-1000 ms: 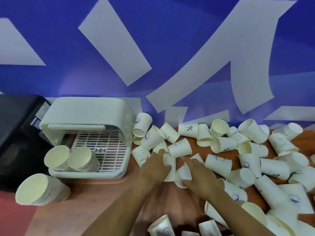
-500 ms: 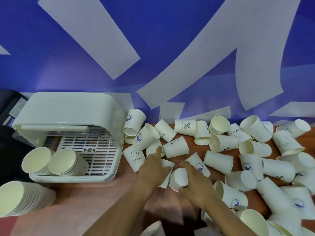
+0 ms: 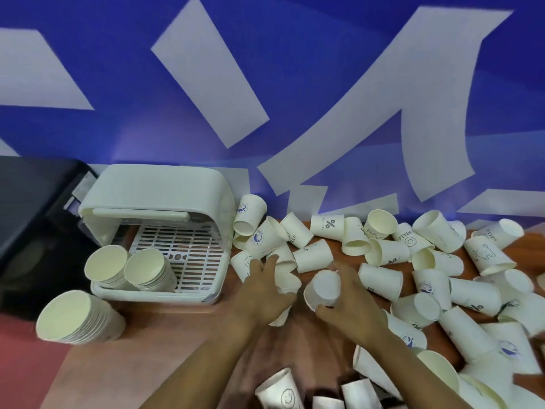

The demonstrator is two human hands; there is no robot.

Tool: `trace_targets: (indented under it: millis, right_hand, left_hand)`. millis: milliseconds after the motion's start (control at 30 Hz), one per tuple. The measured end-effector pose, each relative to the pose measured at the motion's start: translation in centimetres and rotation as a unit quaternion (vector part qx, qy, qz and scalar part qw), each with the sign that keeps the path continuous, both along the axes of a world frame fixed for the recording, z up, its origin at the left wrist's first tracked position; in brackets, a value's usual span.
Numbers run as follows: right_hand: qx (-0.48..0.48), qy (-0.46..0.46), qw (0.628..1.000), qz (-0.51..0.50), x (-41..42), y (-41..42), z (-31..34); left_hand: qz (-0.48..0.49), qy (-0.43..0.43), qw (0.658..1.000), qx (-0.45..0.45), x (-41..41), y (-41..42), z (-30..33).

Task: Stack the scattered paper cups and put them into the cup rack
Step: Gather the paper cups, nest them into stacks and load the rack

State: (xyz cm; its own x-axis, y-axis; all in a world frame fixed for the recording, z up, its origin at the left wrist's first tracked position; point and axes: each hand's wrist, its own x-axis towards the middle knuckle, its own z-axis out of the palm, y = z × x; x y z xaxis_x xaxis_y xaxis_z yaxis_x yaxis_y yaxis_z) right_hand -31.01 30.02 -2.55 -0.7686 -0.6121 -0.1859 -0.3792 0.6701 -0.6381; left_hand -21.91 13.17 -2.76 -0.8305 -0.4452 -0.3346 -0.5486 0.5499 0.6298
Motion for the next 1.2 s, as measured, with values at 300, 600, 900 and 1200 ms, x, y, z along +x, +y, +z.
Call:
trace_targets:
  millis: [300,600,900,1200]
  right_hand:
    - [0.046,0.072,0.996,0.009,4.1,-1.3,3.4]
    - [0.021,0.034,0.996,0.084,8.5,-6.1,5.6]
    - [0.013,0.055,0.996,0.069,12.7,-12.4,6.8]
    - [-0.001,0.036,0.996,0.086,15.3,-18.7,6.9]
  left_hand:
    - [0.012,0.013,0.998,-0.064,6.0,-1.4,4.0]
    - [0.018,0.043,0.996,-0.082,12.6,-6.1,6.3]
    - [0.033,0.074,0.993,-0.081,17.7,-13.9,7.7]
    - [0.121,0.086,0.985,-0.087,20.7,-21.6,9.4]
